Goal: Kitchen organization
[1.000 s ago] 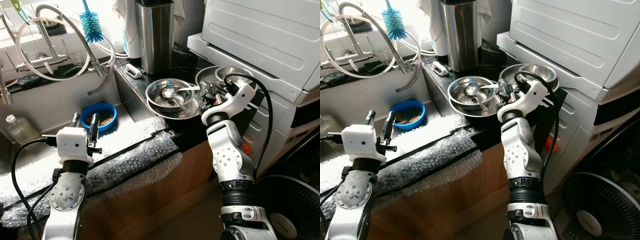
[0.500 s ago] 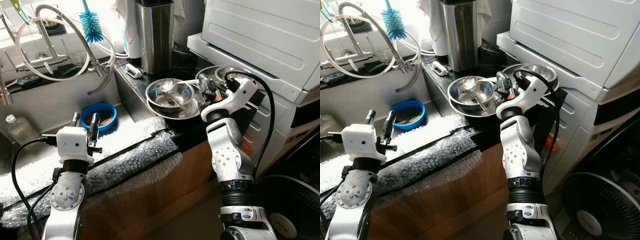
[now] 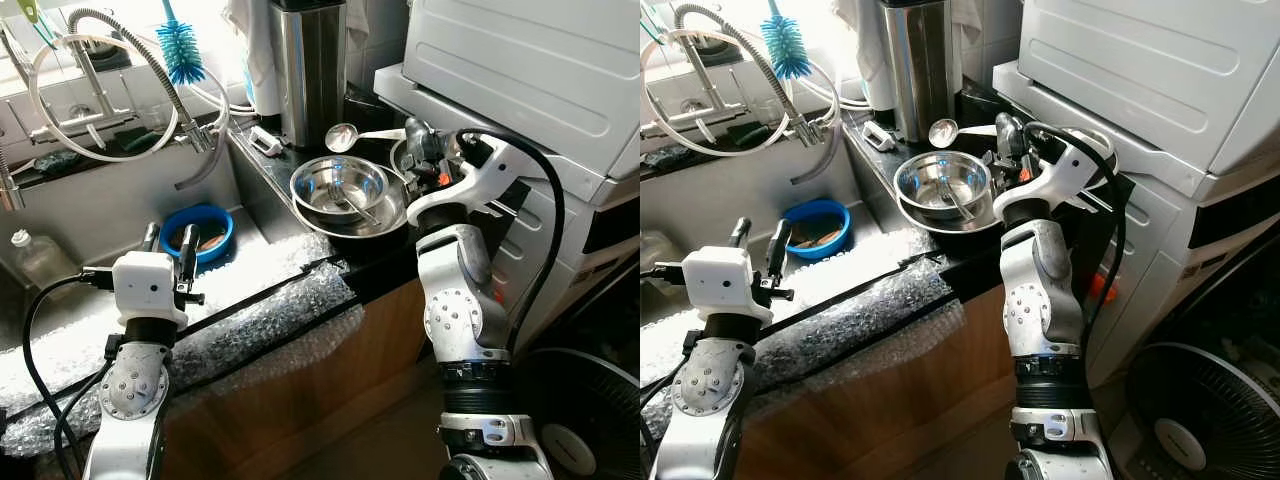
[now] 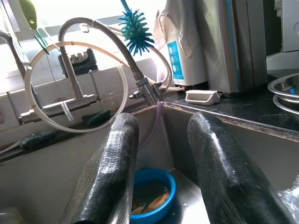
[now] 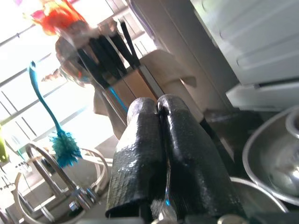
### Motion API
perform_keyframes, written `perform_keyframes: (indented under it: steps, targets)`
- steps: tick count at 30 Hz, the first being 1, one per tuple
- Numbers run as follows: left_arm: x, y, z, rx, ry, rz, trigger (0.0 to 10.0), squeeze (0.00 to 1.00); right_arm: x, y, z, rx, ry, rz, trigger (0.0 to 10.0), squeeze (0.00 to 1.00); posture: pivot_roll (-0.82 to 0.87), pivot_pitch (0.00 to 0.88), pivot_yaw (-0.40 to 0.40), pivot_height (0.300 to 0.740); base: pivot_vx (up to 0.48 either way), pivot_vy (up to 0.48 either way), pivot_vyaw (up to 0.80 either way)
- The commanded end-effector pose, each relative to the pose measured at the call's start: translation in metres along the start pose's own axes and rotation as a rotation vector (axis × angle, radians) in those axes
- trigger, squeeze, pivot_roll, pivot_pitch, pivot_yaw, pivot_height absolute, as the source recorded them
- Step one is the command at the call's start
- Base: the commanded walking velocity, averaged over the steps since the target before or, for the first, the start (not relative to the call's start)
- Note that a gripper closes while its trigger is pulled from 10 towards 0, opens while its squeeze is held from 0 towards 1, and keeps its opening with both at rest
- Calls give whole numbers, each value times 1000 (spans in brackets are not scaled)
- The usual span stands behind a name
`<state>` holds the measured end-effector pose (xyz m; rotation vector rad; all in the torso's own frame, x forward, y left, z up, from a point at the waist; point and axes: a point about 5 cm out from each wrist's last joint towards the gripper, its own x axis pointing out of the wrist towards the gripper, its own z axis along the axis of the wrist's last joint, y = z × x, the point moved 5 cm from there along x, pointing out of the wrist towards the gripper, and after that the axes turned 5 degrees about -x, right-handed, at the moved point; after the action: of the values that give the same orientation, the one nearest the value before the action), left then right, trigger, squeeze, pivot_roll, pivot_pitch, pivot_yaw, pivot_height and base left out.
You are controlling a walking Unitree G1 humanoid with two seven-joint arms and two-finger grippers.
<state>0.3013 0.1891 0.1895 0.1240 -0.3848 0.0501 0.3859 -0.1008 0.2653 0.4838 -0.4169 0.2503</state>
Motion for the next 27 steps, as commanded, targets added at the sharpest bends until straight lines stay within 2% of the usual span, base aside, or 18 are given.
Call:
perform_keyframes:
  steps: [1, 10, 11, 14, 17, 19, 21, 22, 24, 25, 27]
  targets:
    - [3, 1, 10, 13, -29, -7, 10000, 0, 3, 15, 11, -3, -43, 51, 10000, 0, -105, 10, 73, 740, 0, 0, 0]
    - [6, 4, 15, 5, -45, 2, 10000, 0, 3, 26, 24, 54, -88, 99, 10000, 0, -106, 0, 74, 740, 0, 0, 0]
    - [8, 6, 17, -14, -49, 16, 10000, 0, 3, 25, 23, 96, -85, 100, 10000, 0, -106, 0, 74, 740, 0, 0, 0]
    - [10, 9, 18, -24, -52, 35, 10000, 0, 3, 24, 22, 132, -86, 94, 10000, 0, -104, 0, 69, 740, 0, 0, 0]
    - [11, 12, 20, -74, -48, 60, 10000, 0, 0, 36, 21, 227, -71, 178, 10000, 0, -107, 0, 68, 740, 0, 0, 0]
    - [12, 17, 21, -148, -48, 87, 10000, 0, -3, 44, 18, 322, -46, 227, 10000, 0, -106, 0, 65, 740, 0, 0, 0]
    - [14, 20, 21, -221, -46, 116, 10000, 0, -5, 47, 16, 364, -33, 244, 10000, 0, -106, 0, 65, 740, 0, 0, 0]
    - [14, 26, 21, -304, -46, 149, 10000, 0, -8, 49, 11, 419, -8, 265, 10000, 0, -106, 0, 63, 740, 0, 0, 0]
    - [14, 30, 19, -414, -38, 179, 10000, 0, -14, 48, 5, 480, 18, 278, 10000, 0, -105, 0, 60, 740, 0, 0, 0]
    - [14, 32, 15, -533, -22, 193, 10000, 0, -18, 44, -1, 549, 41, 278, 10000, 0, -105, 0, 60, 740, 0, 0, 0]
    - [13, 31, 12, -610, -10, 190, 10000, 0, -21, 41, -5, 590, 53, 275, 10000, 0, -105, 0, 60, 740, 0, 0, 0]
